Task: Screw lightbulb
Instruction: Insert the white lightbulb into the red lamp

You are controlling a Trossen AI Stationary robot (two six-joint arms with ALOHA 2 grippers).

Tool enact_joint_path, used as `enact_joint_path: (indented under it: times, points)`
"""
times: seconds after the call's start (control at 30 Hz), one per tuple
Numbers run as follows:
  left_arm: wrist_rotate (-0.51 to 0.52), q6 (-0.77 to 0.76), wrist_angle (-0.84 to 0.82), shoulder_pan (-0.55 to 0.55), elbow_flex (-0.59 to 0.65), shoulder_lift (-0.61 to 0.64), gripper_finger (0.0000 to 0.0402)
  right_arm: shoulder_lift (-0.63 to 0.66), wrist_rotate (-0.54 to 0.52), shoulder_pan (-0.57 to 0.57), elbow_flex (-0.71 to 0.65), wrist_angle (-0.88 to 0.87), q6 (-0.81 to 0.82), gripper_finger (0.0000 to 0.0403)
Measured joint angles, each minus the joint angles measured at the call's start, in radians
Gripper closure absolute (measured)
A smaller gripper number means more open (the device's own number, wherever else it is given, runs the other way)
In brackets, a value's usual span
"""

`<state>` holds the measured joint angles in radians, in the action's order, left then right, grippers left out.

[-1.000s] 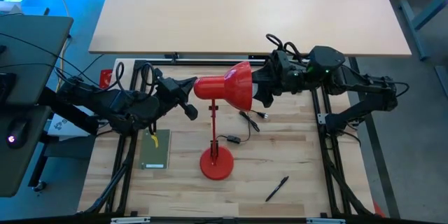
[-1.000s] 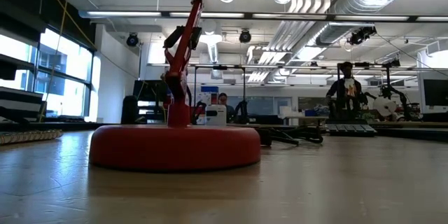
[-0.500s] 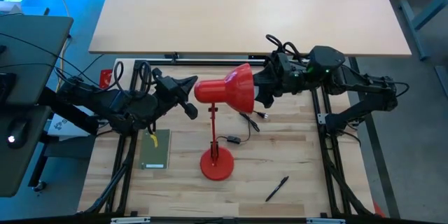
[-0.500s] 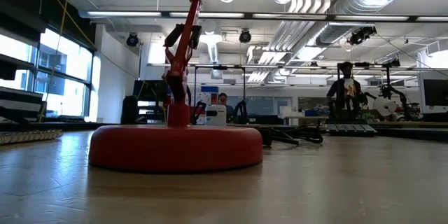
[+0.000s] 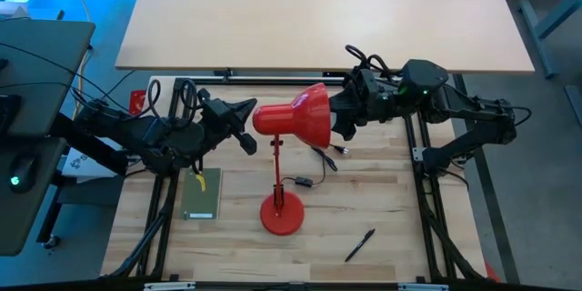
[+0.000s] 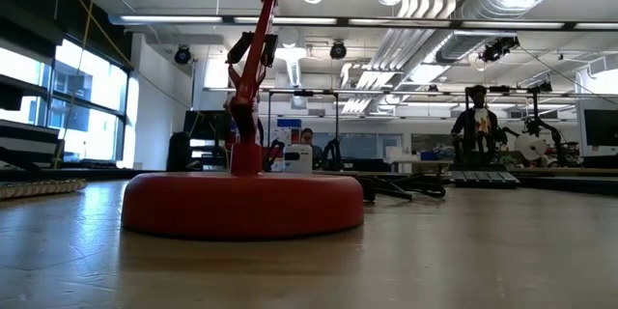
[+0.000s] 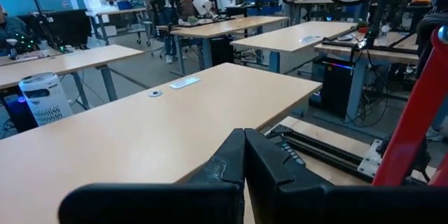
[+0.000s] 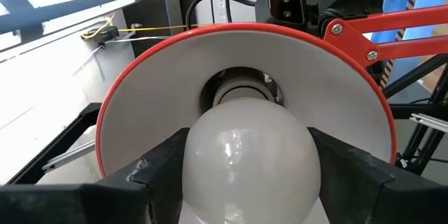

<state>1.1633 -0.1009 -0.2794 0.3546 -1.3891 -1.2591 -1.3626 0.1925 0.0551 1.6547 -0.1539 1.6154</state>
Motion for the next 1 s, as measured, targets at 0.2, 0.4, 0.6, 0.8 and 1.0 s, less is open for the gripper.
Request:
enact_joint_path:
  times: [0.2,0.4,0.6,0.8,1.0]
  points:
    - [0.000,0.000,0.000,0.000,0.000,0.000,0.0401,0.000,0.000,0.000,0.000,-0.001,0.000,0.0155]
    - [0.000,0.000,0.000,0.000,0.000,0.000,0.0401,0.000,0.000,0.000,0.000,-0.002,-0.001,0.0155]
    - [0.000,0.000,0.000,0.000,0.000,0.000,0.0401,0.000,0.000,0.000,0.000,-0.002,-0.001,0.0155]
    - [0.000,0.000,0.000,0.000,0.000,0.000,0.0402,0.000,-0.005,0.000,0.000,-0.005,-0.027,0.0155]
    - [0.000,0.000,0.000,0.000,0.000,0.000,0.0401,0.001,-0.009,0.000,0.001,-0.017,-0.053,0.0155]
